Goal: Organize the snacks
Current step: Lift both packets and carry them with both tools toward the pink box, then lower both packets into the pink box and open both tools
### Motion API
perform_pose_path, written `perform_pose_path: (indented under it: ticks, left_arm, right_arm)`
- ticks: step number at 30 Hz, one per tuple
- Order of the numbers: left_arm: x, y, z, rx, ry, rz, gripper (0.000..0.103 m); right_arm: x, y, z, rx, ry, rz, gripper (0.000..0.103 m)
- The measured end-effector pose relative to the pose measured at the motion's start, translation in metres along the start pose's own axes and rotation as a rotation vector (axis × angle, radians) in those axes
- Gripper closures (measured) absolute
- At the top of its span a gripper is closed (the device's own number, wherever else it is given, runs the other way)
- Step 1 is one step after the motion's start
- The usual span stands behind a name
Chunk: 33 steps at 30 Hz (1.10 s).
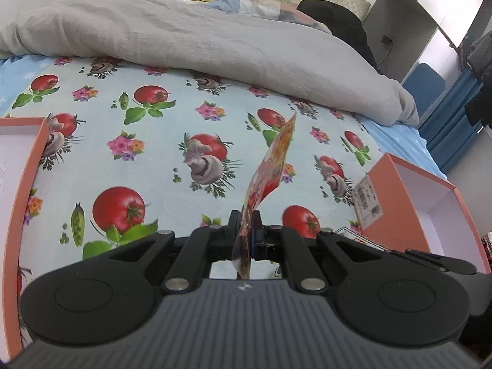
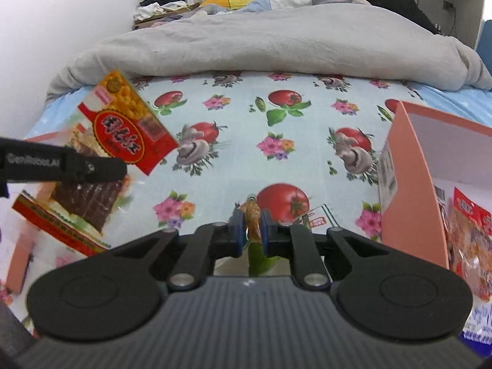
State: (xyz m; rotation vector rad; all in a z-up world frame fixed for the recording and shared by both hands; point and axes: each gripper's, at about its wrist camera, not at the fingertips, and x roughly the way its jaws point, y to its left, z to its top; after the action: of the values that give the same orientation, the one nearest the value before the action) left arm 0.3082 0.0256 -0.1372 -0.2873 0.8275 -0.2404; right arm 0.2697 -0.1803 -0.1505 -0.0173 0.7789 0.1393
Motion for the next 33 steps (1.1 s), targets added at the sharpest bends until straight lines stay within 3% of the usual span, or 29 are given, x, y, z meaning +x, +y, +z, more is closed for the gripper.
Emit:
perform_pose_path:
  ticks: [7,18,33]
  left_arm:
    - [-0.022,-0.016,-0.002,-0.011,-0.007,-0.012,0.096]
    - [-0.065,-0.066,0.029,0.012,-0.052,-0.047,0.096]
    - [-0.119,-0.16,0.074,0.168,-0.127,-0.141,0.096]
  right_arm:
    - [-0.025,-0.008,0.002,0.031,-0.018,-0.001,0.092]
    - [-0.097,-0.019,0.039,0.068,-0.115,0.018,0.092]
    - [-0.181,-0.064,0.07,0.145,-0.285,-0.059,0.092]
